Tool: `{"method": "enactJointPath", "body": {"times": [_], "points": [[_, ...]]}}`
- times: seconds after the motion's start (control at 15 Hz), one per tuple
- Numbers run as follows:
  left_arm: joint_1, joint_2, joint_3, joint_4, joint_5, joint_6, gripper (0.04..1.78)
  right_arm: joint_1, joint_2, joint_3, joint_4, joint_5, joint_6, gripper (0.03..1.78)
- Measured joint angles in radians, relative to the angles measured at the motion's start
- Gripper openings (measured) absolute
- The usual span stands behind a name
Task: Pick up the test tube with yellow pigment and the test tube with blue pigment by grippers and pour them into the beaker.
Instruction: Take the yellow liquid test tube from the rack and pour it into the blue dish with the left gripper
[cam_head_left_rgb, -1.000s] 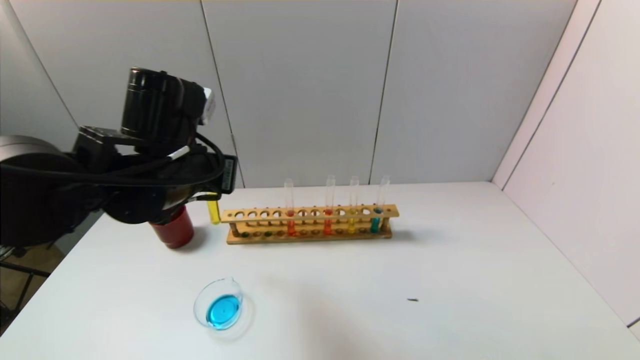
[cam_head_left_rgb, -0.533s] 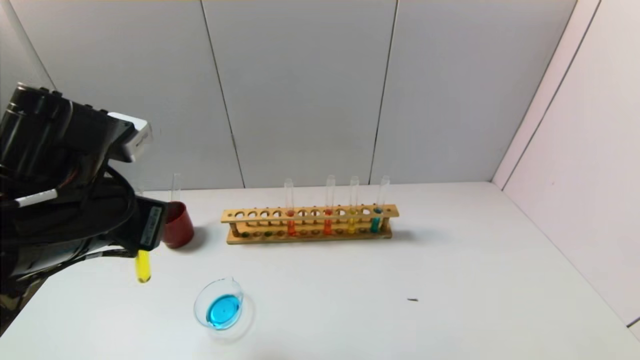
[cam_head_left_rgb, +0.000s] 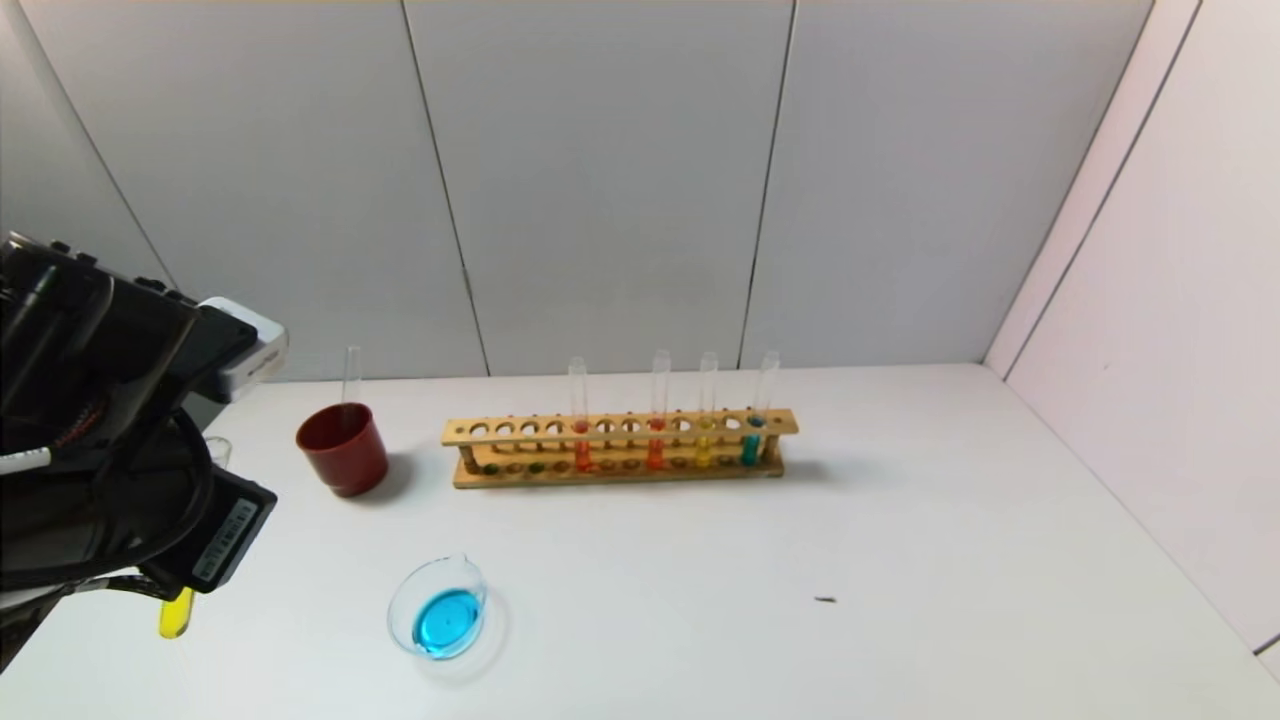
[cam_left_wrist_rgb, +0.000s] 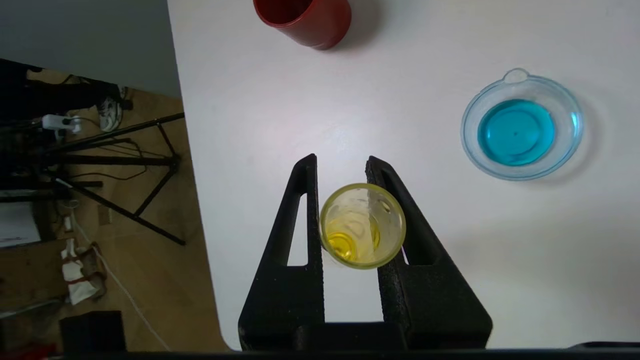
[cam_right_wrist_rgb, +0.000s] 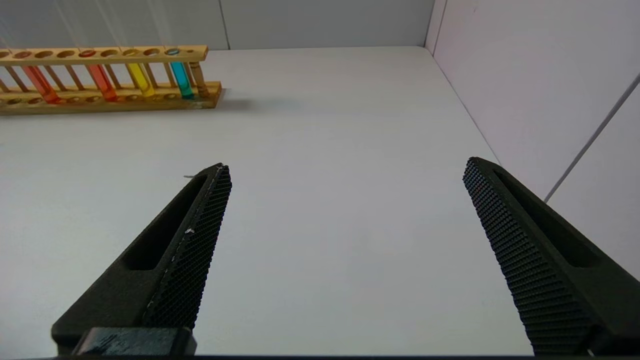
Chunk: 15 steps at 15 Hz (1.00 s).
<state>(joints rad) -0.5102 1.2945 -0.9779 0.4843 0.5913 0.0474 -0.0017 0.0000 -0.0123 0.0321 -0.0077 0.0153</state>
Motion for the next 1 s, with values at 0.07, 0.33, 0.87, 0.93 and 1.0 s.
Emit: {"method": "enactJointPath", "body": {"times": [0.07,0.33,0.87,0.93,1.0], "points": [[0.010,0.003,0.007,0.000,0.000,0.026,0.34,0.000,0.000,0.000,0.000,0.000,0.000,1.70],[0.036,0.047,0.058,-0.002,0.015,0.091,0.34,0.000,0.000,0.000,0.000,0.000,0.000,1.70],[0.054,0.166,0.097,-0.009,0.061,0.212,0.34,0.000,0.000,0.000,0.000,0.000,0.000,1.70],[0.054,0.182,0.097,-0.011,0.062,0.212,0.34,0.000,0.000,0.000,0.000,0.000,0.000,1.70],[0.054,0.200,0.097,-0.011,0.070,0.212,0.34,0.000,0.000,0.000,0.000,0.000,0.000,1.70]]}}
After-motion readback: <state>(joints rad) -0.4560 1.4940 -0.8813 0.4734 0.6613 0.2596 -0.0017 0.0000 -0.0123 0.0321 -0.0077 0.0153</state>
